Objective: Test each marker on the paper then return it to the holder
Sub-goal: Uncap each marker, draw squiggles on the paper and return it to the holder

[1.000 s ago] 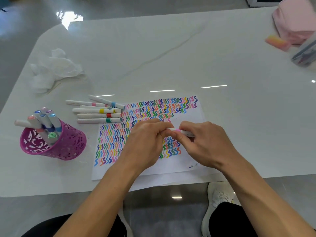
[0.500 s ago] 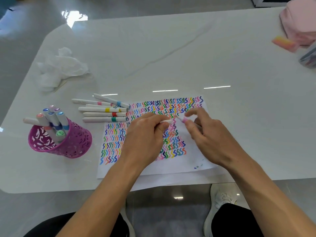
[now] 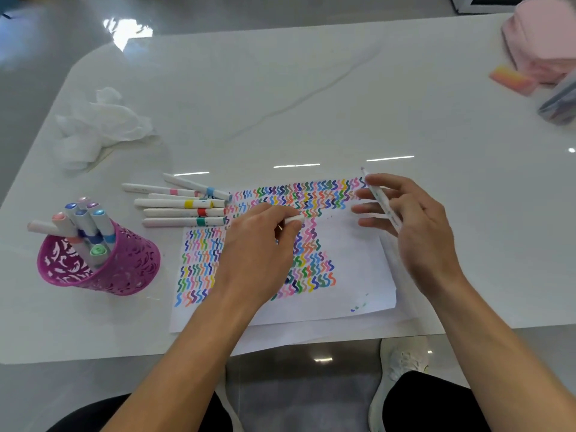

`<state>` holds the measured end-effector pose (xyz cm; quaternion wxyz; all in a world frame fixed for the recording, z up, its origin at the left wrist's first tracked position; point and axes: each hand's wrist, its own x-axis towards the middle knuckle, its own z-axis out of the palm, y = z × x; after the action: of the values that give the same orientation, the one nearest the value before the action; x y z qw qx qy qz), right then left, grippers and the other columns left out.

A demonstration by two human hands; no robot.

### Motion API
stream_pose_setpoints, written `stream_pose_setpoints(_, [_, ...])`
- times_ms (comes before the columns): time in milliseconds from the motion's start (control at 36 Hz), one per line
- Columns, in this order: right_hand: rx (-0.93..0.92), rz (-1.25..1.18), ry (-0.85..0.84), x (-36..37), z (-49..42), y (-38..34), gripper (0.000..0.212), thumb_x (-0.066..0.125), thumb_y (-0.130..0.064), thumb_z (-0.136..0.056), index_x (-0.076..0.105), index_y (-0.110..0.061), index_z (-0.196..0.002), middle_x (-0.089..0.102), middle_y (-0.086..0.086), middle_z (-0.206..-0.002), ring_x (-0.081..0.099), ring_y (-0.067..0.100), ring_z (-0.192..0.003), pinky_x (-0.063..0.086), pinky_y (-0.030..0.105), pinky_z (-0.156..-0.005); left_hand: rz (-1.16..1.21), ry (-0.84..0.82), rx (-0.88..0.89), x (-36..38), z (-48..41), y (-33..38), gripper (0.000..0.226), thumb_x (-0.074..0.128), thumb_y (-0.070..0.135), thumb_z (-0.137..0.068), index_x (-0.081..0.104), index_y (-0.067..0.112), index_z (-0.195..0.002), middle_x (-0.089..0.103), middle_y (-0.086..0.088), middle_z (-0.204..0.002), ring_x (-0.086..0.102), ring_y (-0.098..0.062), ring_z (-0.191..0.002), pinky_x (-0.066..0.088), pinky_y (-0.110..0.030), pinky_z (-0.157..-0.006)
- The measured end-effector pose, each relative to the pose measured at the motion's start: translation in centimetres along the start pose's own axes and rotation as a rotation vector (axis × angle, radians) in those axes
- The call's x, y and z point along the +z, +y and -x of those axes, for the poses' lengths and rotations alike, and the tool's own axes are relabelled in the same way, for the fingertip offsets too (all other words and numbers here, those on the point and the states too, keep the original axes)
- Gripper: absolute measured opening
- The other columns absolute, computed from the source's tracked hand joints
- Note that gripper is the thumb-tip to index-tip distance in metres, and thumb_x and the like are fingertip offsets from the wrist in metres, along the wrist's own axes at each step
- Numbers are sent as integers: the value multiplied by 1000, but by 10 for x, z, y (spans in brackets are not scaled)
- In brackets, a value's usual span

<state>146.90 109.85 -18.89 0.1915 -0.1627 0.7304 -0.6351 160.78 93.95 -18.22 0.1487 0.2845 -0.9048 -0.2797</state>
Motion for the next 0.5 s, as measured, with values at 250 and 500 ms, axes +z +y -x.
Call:
stream_pose_setpoints(250, [-33, -39, 47, -7, -4, 8, 29, 71, -13, -99, 63, -13, -126, 74, 7, -101, 74, 20, -93, 64, 32, -73, 37, -19, 4, 6, -4, 7, 19, 62, 35, -98, 75, 27, -110, 60, 19, -89, 53, 2, -77, 34, -2, -69])
stream_pose_setpoints(500, [-15, 20, 99, 1, -9, 27, 13, 61, -23, -103, 70, -14, -103, 71, 7, -70, 64, 20, -59, 51, 30, -54, -115, -57, 75, 19, -5, 4, 17, 68, 28, -94, 78, 21, -107, 63, 4, -110, 55, -17, -108, 45, -30, -90])
